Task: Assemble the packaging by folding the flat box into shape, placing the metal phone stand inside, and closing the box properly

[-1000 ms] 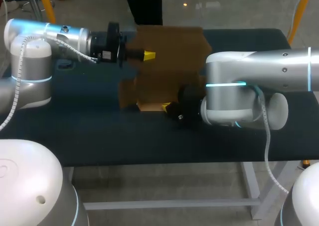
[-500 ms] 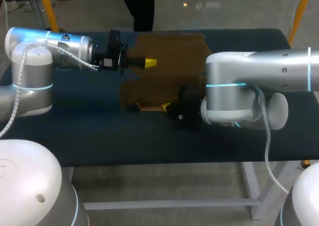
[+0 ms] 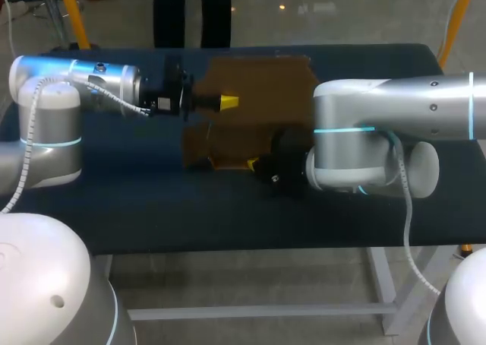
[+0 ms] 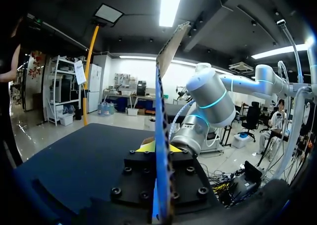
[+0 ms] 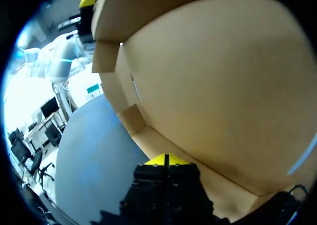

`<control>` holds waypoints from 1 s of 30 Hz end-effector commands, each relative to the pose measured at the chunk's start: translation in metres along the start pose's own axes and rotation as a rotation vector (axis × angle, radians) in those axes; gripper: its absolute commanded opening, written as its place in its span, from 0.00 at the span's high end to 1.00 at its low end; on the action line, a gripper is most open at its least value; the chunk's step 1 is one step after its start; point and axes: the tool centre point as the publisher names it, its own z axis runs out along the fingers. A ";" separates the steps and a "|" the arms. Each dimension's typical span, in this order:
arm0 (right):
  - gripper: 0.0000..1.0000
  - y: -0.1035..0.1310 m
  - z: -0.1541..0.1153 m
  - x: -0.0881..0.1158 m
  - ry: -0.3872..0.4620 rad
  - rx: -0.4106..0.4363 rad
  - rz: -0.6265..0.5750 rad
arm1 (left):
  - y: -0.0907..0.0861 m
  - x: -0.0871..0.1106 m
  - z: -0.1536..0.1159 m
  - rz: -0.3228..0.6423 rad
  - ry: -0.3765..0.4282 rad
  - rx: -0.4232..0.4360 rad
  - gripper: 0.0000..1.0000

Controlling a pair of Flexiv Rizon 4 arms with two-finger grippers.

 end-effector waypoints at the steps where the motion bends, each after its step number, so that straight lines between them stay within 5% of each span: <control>1: 1.00 -0.004 0.006 0.000 -0.007 -0.004 -0.001 | 0.004 0.002 0.001 -0.001 -0.003 0.009 1.00; 30: 1.00 -0.004 0.006 0.000 -0.007 -0.004 -0.001 | 0.013 0.007 0.006 -0.012 0.001 0.008 1.00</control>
